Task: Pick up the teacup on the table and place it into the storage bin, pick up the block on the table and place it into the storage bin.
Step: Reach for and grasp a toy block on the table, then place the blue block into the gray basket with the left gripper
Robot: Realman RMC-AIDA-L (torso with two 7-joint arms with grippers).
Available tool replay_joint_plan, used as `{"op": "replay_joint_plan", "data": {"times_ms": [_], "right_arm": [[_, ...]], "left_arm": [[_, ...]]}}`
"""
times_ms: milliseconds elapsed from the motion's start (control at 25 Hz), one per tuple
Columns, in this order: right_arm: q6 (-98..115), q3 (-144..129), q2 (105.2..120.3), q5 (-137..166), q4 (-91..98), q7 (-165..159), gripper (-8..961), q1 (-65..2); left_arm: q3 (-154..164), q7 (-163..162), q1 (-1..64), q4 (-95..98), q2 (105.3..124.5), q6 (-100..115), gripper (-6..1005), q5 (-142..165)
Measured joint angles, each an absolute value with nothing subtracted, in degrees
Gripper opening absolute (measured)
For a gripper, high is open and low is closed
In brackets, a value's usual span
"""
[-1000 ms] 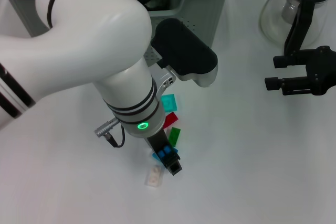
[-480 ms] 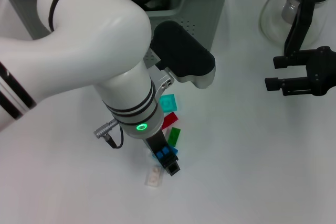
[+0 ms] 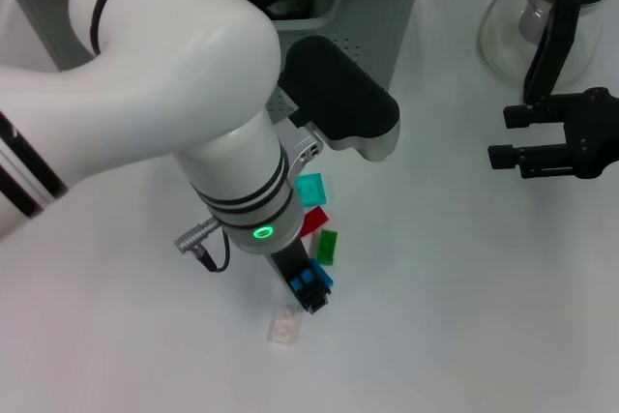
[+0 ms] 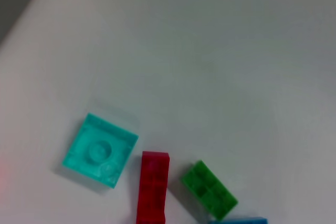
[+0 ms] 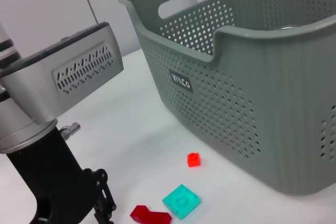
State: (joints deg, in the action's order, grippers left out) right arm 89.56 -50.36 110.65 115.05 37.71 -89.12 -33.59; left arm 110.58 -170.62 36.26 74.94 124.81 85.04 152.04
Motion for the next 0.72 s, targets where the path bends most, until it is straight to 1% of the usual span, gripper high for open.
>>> {"op": "replay_joint_plan", "data": {"times_ms": [120,320,520,720], "right_arm": [[89.56,-50.36,110.66,115.04,37.71,-89.12,744,-33.54],[89.56,-50.36,110.62,115.05,37.71,-89.12,745,-33.47],[89.52,-50.36,110.6,115.04,37.7,-88.98,745,-33.39],[89.41,-50.36,110.57,114.97,37.59,-88.61,745,-33.5]], "left_arm": [[110.35,-170.61,36.29,75.02,124.81,85.14,491,151.96],[109.12,-170.58,36.3,76.83,124.77,86.79,406,152.24],[104.71,-169.3,35.43,80.05,124.44,90.03,408,152.25],[89.9,-163.36,31.76,87.99,124.41,96.49,410,150.87]]}}
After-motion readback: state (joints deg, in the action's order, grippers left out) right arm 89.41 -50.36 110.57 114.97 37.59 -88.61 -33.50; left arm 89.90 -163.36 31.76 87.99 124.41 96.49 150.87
